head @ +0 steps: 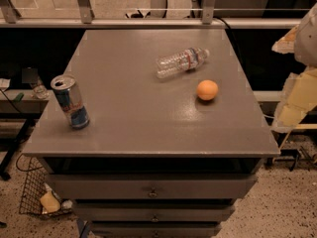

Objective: Move orange near redbull can

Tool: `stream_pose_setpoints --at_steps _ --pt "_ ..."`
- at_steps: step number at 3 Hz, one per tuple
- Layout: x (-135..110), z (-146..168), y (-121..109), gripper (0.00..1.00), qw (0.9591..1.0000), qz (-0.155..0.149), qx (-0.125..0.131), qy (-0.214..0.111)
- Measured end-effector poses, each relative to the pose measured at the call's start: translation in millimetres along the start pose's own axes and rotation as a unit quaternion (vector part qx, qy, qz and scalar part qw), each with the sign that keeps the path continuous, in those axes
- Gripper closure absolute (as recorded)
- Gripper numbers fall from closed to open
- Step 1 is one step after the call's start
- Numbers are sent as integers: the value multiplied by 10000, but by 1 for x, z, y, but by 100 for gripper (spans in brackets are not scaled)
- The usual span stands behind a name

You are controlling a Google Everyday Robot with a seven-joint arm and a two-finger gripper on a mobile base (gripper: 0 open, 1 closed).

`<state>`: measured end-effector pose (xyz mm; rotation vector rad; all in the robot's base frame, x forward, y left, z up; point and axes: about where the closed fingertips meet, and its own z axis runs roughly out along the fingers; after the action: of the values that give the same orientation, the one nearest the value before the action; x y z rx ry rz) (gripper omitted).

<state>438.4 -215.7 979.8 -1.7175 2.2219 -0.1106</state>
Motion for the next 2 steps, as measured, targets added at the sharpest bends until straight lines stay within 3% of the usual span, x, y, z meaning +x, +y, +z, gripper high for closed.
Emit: stream_pose_setpoints --at_steps 1,2 --pt "0 0 0 0 10000 0 0 -1" --pt "-21 19 -25 0 9991 -233 -112 -347"
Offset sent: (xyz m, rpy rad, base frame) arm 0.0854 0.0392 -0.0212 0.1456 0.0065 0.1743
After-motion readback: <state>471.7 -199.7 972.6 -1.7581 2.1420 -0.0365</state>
